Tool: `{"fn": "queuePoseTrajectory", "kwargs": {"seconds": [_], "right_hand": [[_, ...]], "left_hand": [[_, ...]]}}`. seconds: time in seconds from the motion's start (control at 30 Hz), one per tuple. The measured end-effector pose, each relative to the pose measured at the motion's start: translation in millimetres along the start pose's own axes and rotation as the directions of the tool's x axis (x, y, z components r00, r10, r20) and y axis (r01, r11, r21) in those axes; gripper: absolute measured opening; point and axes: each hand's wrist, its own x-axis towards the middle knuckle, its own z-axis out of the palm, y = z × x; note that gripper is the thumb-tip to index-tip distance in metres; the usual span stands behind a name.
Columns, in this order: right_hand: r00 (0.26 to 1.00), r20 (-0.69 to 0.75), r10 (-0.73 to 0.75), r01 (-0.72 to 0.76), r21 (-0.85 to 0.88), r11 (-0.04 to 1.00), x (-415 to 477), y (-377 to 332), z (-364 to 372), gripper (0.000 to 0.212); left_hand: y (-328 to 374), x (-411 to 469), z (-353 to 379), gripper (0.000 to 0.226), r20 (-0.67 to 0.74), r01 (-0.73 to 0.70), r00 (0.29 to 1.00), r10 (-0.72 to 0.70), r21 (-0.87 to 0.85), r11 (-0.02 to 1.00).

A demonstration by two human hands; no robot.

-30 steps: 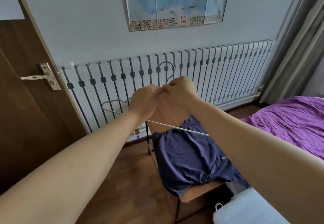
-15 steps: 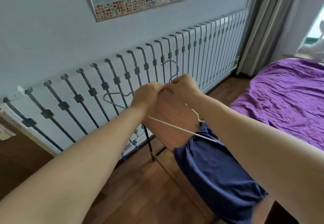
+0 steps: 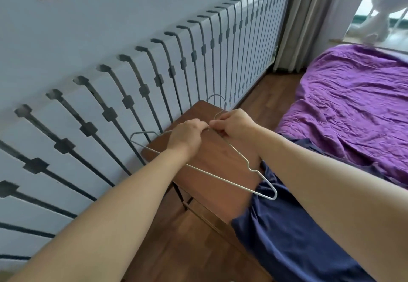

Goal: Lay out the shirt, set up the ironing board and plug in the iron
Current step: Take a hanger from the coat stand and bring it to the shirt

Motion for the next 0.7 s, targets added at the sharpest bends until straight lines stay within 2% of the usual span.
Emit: {"fn": "queuePoseTrajectory", "kwargs": {"seconds": [0.3,0.4,0.53,0.7], "right_hand": [[0.970,-0.041,0.241,-0.234,0.122,0.964,79.8,43.1,40.5,0.015],[0.946,-0.059,0.318,-0.301,0.201,0.932,102.3,60.0,53.0,0.022],[0.920,-0.123,0.373,-0.339,0.229,0.912,134.1,75.9,65.7,0.024],[0.884,-0.194,0.425,-0.368,0.274,0.889,164.2,96.5,76.6,0.015]], "left_hand": [[-63.1,68.7,60.5,0.039,0.198,-0.056,0.978,0.058,-0.019,0.998],[-79.7,88.3,77.6,0.036,0.241,-0.082,0.966,0.089,-0.039,0.996],[-97.7,115.3,98.6,0.034,0.287,-0.100,0.951,0.116,-0.068,0.993],[-117.1,142.1,131.9,0.033,0.353,-0.135,0.923,0.151,-0.071,0.988]]}}
